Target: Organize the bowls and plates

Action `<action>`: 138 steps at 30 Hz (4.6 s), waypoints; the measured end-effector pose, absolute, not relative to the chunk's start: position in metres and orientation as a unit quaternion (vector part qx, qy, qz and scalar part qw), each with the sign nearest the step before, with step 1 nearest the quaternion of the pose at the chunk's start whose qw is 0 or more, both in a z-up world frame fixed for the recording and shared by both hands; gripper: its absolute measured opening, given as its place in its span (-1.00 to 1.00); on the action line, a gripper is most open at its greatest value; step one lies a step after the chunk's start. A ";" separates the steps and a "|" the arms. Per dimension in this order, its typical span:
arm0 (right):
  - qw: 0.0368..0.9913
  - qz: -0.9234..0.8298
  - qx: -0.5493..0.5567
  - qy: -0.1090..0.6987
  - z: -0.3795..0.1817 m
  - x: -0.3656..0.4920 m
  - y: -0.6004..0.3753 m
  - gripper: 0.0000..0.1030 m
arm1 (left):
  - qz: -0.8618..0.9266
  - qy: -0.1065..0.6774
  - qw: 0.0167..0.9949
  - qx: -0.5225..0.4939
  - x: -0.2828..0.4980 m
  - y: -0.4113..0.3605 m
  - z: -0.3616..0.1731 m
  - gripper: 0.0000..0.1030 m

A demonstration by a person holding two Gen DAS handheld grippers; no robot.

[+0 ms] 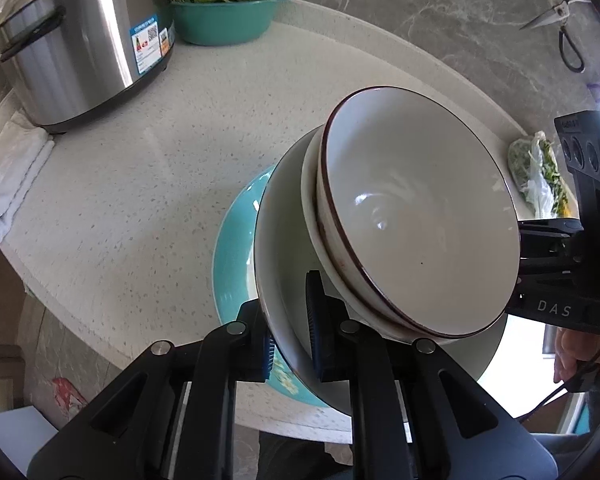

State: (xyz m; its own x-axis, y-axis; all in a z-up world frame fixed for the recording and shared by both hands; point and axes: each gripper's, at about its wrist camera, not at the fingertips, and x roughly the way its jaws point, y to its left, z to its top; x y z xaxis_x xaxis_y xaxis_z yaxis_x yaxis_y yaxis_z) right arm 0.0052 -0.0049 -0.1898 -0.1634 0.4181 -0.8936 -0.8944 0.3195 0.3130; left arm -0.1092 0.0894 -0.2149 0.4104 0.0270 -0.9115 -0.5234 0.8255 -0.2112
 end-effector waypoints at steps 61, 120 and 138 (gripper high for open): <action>0.666 0.519 -0.166 0.510 -0.164 0.017 -0.064 0.65 | 0.240 0.475 0.821 -0.207 -0.144 0.072 -0.195 0.25; 0.854 0.189 -0.018 0.485 -0.061 -0.083 -0.103 1.00 | 0.064 0.514 0.854 -0.049 -0.087 0.078 -0.115 1.00; 0.839 0.166 -0.031 0.517 -0.073 -0.075 -0.101 1.00 | 0.082 0.505 0.858 -0.045 -0.081 0.080 -0.105 1.00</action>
State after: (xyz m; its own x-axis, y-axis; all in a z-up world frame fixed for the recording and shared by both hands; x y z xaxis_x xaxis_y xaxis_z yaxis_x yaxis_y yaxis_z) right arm -0.0755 -0.1008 -0.0727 0.4105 0.2471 -0.8777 -0.3118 0.9426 0.1196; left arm -0.0814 0.0798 -0.1049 0.4774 0.0956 -0.8735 -0.1864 0.9825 0.0057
